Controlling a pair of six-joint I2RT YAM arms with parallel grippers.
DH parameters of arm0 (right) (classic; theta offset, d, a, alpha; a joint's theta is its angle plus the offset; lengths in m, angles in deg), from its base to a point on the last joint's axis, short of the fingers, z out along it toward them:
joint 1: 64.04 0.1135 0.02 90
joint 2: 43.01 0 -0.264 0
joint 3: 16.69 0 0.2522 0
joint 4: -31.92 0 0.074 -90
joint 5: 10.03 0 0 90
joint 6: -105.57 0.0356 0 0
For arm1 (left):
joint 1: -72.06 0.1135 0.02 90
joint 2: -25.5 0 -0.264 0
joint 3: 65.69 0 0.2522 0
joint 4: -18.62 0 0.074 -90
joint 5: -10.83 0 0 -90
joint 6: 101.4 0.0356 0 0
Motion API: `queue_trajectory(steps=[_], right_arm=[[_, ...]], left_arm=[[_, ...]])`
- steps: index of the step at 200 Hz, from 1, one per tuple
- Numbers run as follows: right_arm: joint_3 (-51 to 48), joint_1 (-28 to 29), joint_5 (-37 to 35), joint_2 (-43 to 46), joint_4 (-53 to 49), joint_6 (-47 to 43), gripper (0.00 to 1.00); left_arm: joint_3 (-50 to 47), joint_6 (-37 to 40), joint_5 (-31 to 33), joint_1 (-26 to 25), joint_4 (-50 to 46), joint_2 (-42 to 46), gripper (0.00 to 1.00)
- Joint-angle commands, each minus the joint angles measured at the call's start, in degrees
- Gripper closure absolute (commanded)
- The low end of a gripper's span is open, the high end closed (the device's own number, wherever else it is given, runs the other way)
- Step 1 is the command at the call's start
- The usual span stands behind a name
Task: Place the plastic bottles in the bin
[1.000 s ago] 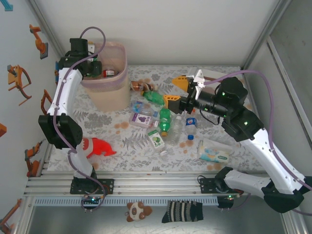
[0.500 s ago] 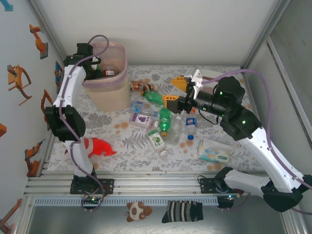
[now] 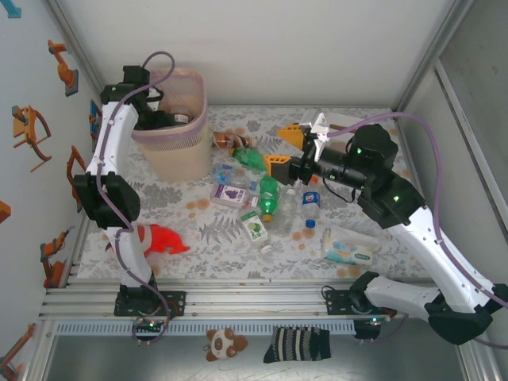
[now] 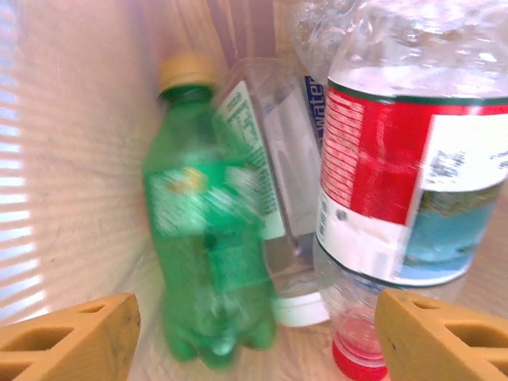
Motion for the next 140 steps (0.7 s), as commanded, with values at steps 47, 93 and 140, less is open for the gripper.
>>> queue_trajectory(steps=[47, 93, 140], right_arm=[[0.06, 0.02, -0.29, 0.61, 1.25, -0.56, 0.26], [-0.48, 0.01, -5.44, 1.06, 0.11, -0.33, 0.27], [-0.04, 0.0, -19.56, 0.18, -6.44, 1.15, 0.26]], left_arm=[[2.22, -0.62, -2.78, 0.35, -0.32, 5.25, 0.18], [-0.08, -1.05, -6.05, -0.04, 2.35, 7.77, 0.26], [-9.12, -2.58, -11.5, -0.26, 11.44, 16.22, 0.26]])
